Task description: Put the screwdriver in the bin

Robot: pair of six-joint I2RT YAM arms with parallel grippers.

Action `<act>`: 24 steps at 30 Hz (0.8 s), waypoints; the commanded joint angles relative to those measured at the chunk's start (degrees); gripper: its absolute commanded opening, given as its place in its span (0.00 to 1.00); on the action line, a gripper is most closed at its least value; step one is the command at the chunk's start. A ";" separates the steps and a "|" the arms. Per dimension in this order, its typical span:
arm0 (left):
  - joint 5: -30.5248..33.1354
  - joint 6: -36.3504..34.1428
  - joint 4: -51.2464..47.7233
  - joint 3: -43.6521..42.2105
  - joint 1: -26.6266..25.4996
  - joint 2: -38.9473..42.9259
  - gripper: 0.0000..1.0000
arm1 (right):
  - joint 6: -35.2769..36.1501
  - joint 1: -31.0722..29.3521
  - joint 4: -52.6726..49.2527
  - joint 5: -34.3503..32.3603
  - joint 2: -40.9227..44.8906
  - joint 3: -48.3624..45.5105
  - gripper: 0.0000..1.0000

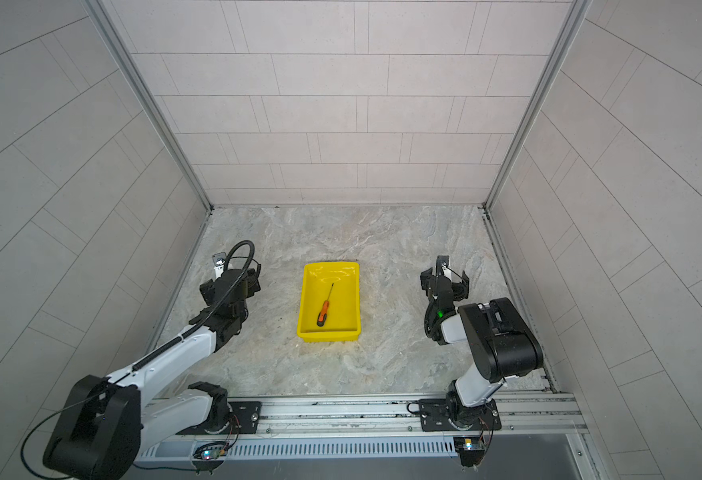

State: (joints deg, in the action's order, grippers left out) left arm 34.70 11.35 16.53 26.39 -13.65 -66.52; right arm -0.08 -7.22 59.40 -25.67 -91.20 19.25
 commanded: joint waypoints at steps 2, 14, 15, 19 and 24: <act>-2.52 -10.89 12.55 -1.34 1.15 -4.89 1.00 | -0.34 -0.04 1.07 0.10 -0.16 0.07 0.99; -2.20 -13.90 21.05 0.58 1.32 -14.80 1.00 | -0.34 -0.09 1.06 0.14 -0.21 0.18 0.99; -2.44 -13.91 22.35 0.06 1.39 -15.56 1.00 | -0.31 -0.03 1.12 0.14 -0.21 0.03 0.99; -0.29 -13.41 29.59 -2.04 1.39 -19.61 1.00 | -0.33 -0.07 1.07 0.10 -0.21 0.19 0.99; -0.24 -14.37 34.16 -2.26 1.50 -22.07 1.00 | -0.33 -0.03 1.07 0.15 -0.21 0.03 0.99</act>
State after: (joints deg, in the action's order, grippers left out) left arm 33.30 -2.17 44.05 24.82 -12.49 -87.88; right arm -0.08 -7.22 59.40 -25.67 -91.20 19.25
